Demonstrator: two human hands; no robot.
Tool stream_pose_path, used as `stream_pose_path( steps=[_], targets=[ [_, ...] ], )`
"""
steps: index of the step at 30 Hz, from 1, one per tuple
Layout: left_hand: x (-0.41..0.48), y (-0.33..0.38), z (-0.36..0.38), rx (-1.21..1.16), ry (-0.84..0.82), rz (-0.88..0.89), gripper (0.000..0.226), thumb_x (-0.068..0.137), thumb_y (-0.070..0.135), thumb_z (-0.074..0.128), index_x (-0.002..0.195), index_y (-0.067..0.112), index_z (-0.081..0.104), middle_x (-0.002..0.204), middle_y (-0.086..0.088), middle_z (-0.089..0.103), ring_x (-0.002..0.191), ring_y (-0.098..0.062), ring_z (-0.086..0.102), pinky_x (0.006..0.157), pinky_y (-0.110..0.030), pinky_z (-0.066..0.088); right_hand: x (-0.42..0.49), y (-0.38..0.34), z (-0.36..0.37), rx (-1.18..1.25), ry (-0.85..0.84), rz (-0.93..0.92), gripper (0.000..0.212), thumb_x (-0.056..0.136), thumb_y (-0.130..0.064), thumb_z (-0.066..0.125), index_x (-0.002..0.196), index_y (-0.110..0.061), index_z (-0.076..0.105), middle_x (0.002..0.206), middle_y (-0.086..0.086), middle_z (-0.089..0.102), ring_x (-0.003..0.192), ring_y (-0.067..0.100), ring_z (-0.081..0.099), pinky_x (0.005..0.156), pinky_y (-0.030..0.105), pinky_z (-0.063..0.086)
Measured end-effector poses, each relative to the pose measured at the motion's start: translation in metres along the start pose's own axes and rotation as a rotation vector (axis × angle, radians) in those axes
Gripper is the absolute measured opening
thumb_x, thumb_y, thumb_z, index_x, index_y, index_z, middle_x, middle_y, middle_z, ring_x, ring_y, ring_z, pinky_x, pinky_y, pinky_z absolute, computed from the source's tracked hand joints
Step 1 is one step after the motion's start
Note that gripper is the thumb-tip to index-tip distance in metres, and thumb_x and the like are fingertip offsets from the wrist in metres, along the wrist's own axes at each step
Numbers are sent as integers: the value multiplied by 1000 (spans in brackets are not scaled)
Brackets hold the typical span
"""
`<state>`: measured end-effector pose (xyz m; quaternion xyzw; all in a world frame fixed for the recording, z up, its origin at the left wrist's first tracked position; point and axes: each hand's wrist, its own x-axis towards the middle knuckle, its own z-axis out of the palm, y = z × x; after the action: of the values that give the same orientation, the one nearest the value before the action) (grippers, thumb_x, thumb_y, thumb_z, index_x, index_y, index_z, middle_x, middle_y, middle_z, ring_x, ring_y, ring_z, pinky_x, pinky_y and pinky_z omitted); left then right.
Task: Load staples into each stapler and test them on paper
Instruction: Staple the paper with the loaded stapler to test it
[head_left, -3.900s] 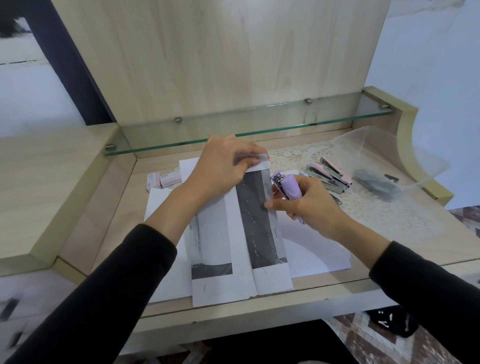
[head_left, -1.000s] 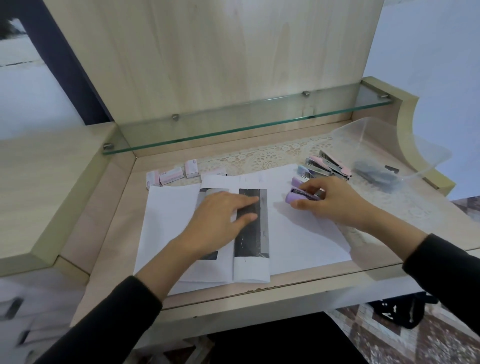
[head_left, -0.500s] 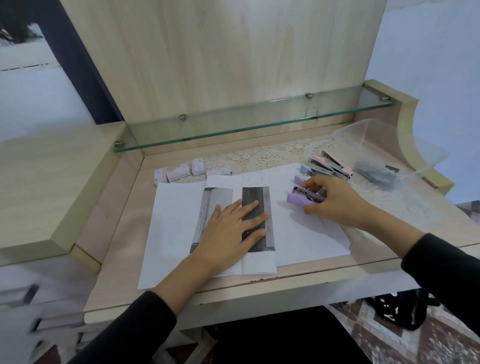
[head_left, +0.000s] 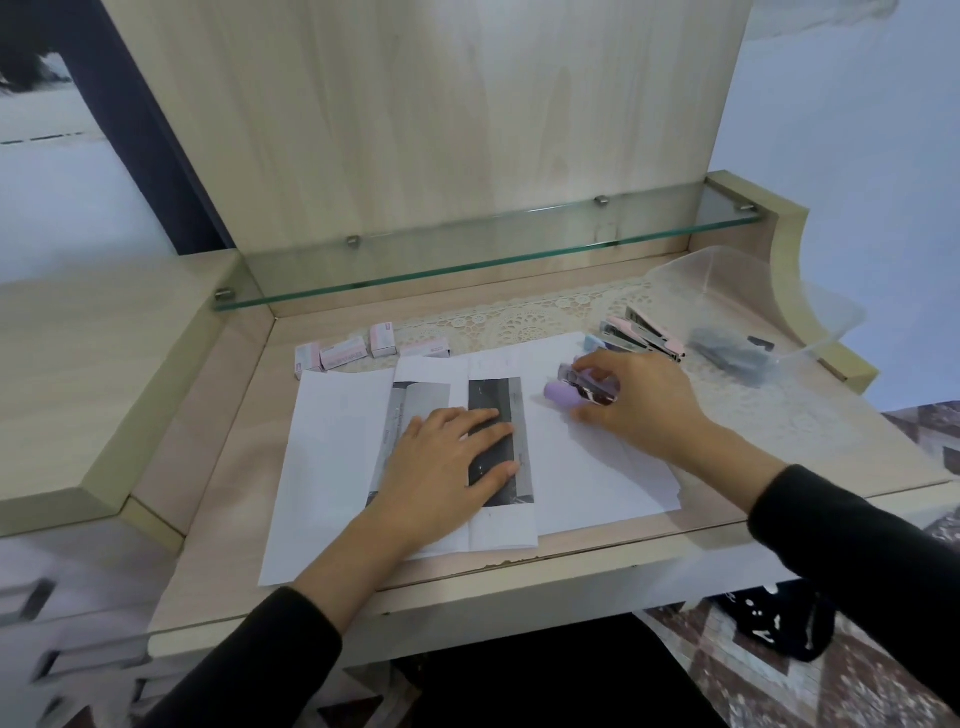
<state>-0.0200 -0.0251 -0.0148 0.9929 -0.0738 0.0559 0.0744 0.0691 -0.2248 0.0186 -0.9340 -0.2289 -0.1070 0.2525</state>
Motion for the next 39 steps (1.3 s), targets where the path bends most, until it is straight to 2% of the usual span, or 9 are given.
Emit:
stream_pose_path(
  steps=[5,9,14,19,21,23,27,35,39],
  targets=[
    [4,-8,1,38,26,-64,72,73,71,6,131,43,39,139,16,36,126,-12,31,103,-37,23,11,1,10,-104,2,36,37,73,-43,70,93,-11,65,84,6,62,84,26,57,60,27,34],
    [3,-9,5,17,49,-84,71,74,70,7,130,43,41,139,17,36,126,-11,31,104,-36,20,19,7,15,-115,3,78,43,76,-43,67,109,-16,62,105,7,56,104,26,53,73,32,42],
    [3,-9,7,1,48,-92,73,73,70,6,132,44,40,141,18,35,127,-11,28,107,-37,18,23,10,18,-118,-19,130,46,77,-45,65,111,-16,59,110,9,54,121,30,46,78,34,43],
    [3,-9,7,-9,50,-95,74,72,71,5,132,44,39,141,18,34,128,-10,27,109,-38,17,20,11,16,-80,56,80,35,83,-47,55,85,-13,64,87,6,58,104,28,55,67,29,42],
    [2,-9,7,-13,52,-94,74,72,71,5,132,44,39,141,18,34,128,-10,27,109,-38,17,18,12,14,-89,45,56,34,85,-43,51,83,-12,65,80,4,52,89,27,56,61,26,33],
    [2,-9,7,-11,51,-95,75,72,71,5,132,44,39,141,18,34,128,-10,27,108,-37,17,19,14,12,-107,27,43,37,87,-42,48,85,-9,65,81,6,52,86,28,55,60,26,30],
    [3,-7,6,-17,57,-99,75,71,71,5,132,43,41,141,17,36,127,-11,28,106,-36,18,21,16,7,-108,22,81,44,86,-46,46,98,-9,66,95,12,59,110,29,53,69,29,32],
    [4,5,6,7,41,-93,79,70,72,0,133,45,39,141,20,34,126,-10,27,103,-34,19,22,16,8,-157,16,164,45,87,-50,48,105,-12,62,112,10,59,117,26,49,80,36,40],
    [3,6,2,-106,30,-68,66,81,70,12,137,41,33,144,17,31,129,-9,26,108,-33,19,9,0,7,-220,-10,-42,44,86,-43,54,122,-19,54,123,7,51,116,24,45,95,35,38]
  ],
)
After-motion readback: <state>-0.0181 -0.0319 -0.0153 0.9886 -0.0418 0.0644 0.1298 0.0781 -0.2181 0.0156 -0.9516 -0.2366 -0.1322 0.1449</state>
